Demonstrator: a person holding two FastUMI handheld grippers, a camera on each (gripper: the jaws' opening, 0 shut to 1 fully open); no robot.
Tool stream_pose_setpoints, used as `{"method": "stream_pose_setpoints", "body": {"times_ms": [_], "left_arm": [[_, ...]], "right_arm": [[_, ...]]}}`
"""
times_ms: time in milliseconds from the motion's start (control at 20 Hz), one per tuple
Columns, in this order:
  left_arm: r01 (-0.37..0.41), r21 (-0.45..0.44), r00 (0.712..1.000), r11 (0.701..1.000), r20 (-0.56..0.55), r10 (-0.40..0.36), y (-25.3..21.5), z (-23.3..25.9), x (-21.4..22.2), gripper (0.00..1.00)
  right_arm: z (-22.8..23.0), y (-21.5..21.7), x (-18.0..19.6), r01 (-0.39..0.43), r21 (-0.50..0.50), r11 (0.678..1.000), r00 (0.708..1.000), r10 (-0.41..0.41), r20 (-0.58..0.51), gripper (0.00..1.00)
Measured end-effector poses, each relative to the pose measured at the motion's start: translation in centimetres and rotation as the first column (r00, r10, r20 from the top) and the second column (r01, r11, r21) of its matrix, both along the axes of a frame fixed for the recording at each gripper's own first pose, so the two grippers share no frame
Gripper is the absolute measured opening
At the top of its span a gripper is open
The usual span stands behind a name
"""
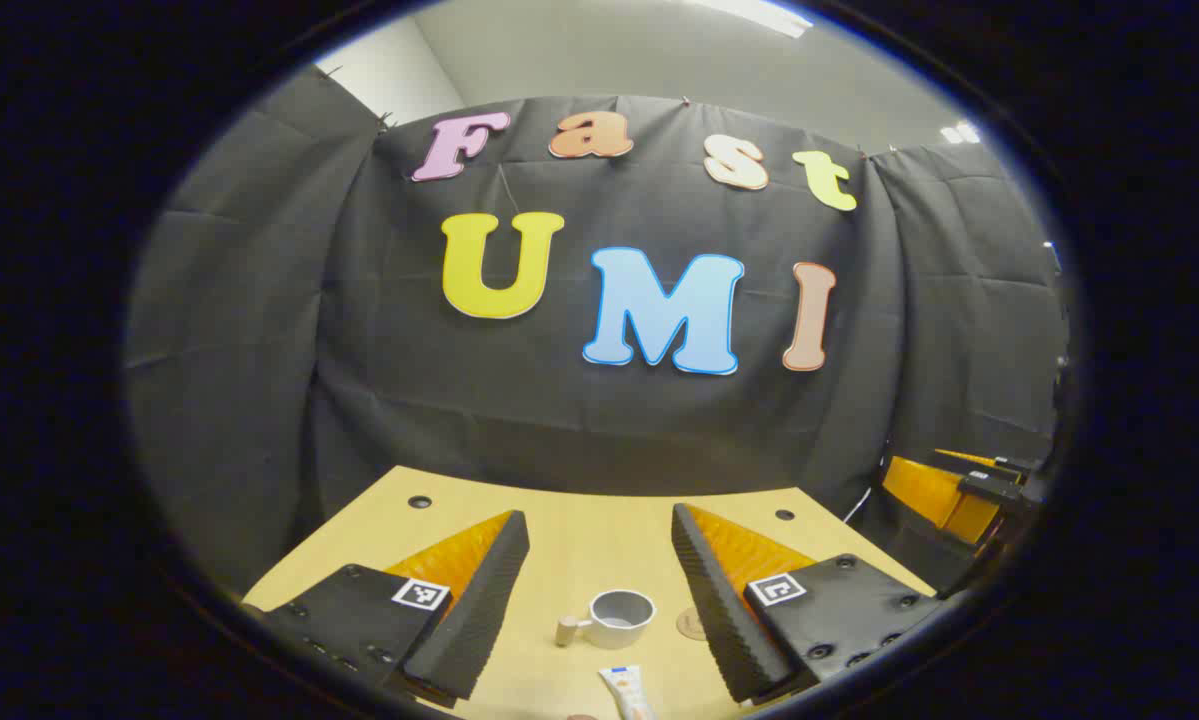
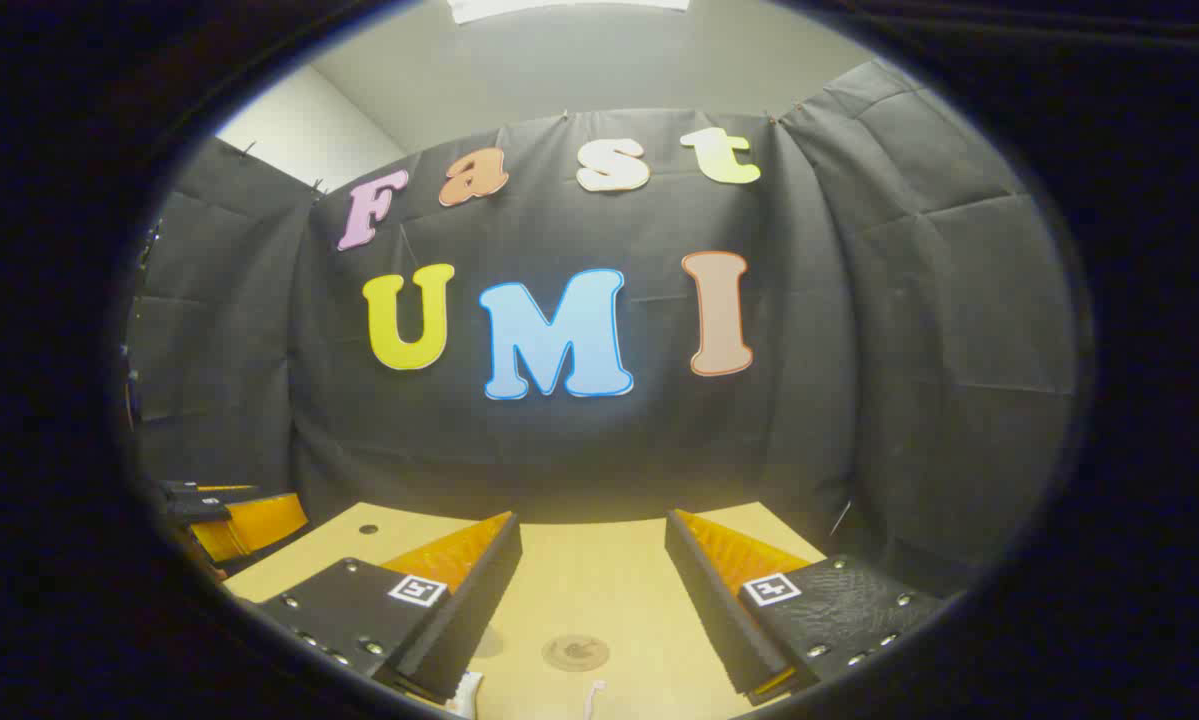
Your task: Put the toothbrush and toothpaste on the desktop into the cup, then pick up the cup and place it on the coaster on the desktop.
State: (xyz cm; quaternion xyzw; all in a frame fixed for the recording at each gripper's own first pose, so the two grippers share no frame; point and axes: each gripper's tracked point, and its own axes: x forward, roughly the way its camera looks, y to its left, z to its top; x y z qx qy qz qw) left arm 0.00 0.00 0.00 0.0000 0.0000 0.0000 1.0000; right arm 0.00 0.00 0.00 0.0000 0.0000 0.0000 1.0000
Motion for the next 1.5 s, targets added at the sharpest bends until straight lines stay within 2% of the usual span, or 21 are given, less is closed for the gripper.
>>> {"method": "stream_pose_setpoints", "body": {"times_ms": [100, 150, 200, 300, 400, 500, 700, 750, 950, 1100, 1200, 1500], "left_arm": [[0.006, -0.009, 1.0, 1.0, -0.007, -0.006, -0.5, 0.0, 0.1, 0.93], [0.009, -0.006, 1.0, 1.0, -0.012, -0.009, -0.7, -0.2, 0.2, 0.93], [0.013, -0.005, 1.0, 1.0, -0.022, -0.013, -0.9, -0.4, 0.5, 0.92], [0.025, -0.021, 0.997, 0.999, -0.074, -0.026, -1.3, -1.8, 1.1, 0.93], [0.017, -0.022, 0.995, 1.0, -0.1, -0.019, -0.8, -2.9, 1.5, 0.93], [0.02, -0.015, 0.991, 1.0, -0.128, -0.022, -1.0, -3.4, 1.6, 0.93], [0.023, 0.004, 0.981, 1.0, -0.195, -0.021, -1.2, -6.0, 2.1, 0.93], [0.025, -0.003, 0.978, 1.0, -0.206, -0.025, -1.5, -6.5, 2.2, 0.93], [0.018, -0.025, 0.959, 1.0, -0.282, -0.024, -1.4, -9.0, 2.9, 0.93], [0.007, -0.061, 0.925, 0.998, -0.38, -0.03, -1.2, -12.9, 3.4, 0.93], [-0.006, -0.07, 0.894, 0.998, -0.447, -0.026, -1.1, -15.7, 3.5, 0.93], [-0.022, -0.1, 0.781, 0.995, -0.622, -0.045, -1.3, -24.1, 2.2, 0.93]], "right_arm": [[-0.4, 0.1, -0.1, -0.014, 0.009, 1.0, 1.0, 0.014, -0.01, 0.92], [-0.5, 0.0, -0.1, -0.016, 0.004, 1.0, 1.0, 0.016, -0.016, 0.95], [-0.7, 0.0, 0.1, -0.018, -0.005, 1.0, 1.0, 0.018, -0.021, 0.92], [-1.5, -0.2, 0.4, -0.016, -0.029, 0.999, 0.999, 0.014, -0.052, 0.95], [-2.6, 0.1, 0.6, -0.032, -0.027, 0.999, 0.995, 0.03, -0.091, 0.92], [-3.7, 0.3, 0.7, -0.048, -0.012, 0.999, 0.991, 0.046, -0.125, 0.96], [-5.2, 0.7, 0.8, -0.074, 0.006, 0.997, 0.981, 0.074, -0.178, 0.89], [-5.4, 0.7, 0.9, -0.08, 0.012, 0.997, 0.978, 0.081, -0.191, 0.92], [-8.4, 0.3, 1.3, -0.068, 0.018, 0.998, 0.959, 0.07, -0.274, 0.92], [-11.7, -0.1, 1.3, -0.053, 0.035, 0.998, 0.923, 0.062, -0.381, 0.93], [-14.2, -0.6, 1.0, -0.036, 0.04, 0.999, 0.887, 0.051, -0.46, 0.93], [-22.5, -0.7, -1.1, -0.04, 0.029, 0.999, 0.718, 0.049, -0.695, 0.94]]}}
